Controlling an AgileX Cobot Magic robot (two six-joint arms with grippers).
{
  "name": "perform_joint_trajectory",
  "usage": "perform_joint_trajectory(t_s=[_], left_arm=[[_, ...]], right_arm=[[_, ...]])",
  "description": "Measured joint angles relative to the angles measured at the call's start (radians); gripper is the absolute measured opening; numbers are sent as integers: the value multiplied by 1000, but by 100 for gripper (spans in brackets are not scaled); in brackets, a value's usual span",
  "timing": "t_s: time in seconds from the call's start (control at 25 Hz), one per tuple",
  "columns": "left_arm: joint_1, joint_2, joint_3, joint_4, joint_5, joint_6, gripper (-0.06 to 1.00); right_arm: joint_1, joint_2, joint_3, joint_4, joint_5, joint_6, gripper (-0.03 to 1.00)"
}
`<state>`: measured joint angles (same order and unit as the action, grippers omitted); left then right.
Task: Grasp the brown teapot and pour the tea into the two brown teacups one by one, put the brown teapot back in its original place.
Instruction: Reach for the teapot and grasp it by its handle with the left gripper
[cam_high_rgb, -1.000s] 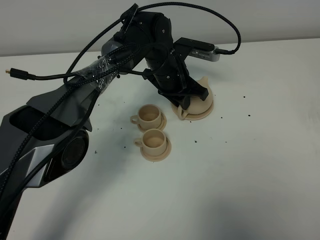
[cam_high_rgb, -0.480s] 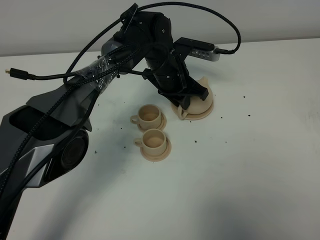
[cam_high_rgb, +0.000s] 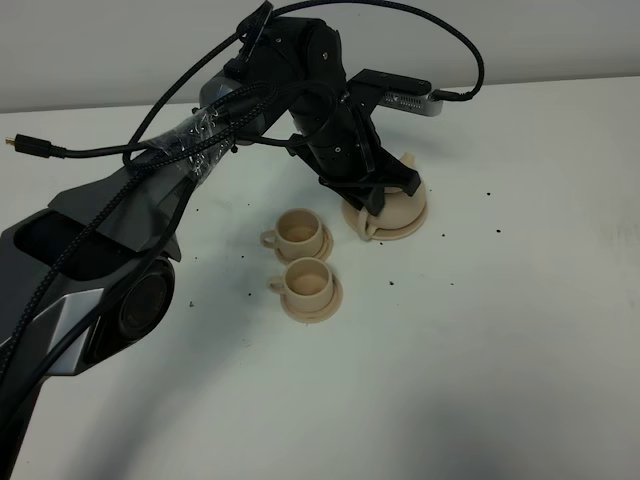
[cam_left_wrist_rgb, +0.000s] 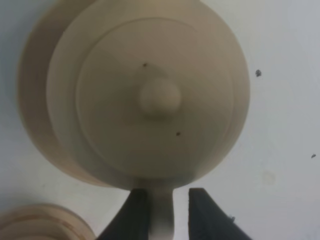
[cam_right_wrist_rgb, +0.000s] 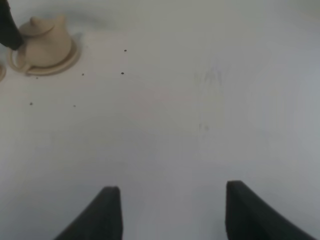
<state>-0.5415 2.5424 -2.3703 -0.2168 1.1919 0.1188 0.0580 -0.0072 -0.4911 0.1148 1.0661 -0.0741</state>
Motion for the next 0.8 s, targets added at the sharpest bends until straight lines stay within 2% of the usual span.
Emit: perform_joint_trajectory(t_s=[0.8], left_arm=[[0,-14,23,2,0,18,25]], right_arm=[[0,0,0,0,0,0,49]])
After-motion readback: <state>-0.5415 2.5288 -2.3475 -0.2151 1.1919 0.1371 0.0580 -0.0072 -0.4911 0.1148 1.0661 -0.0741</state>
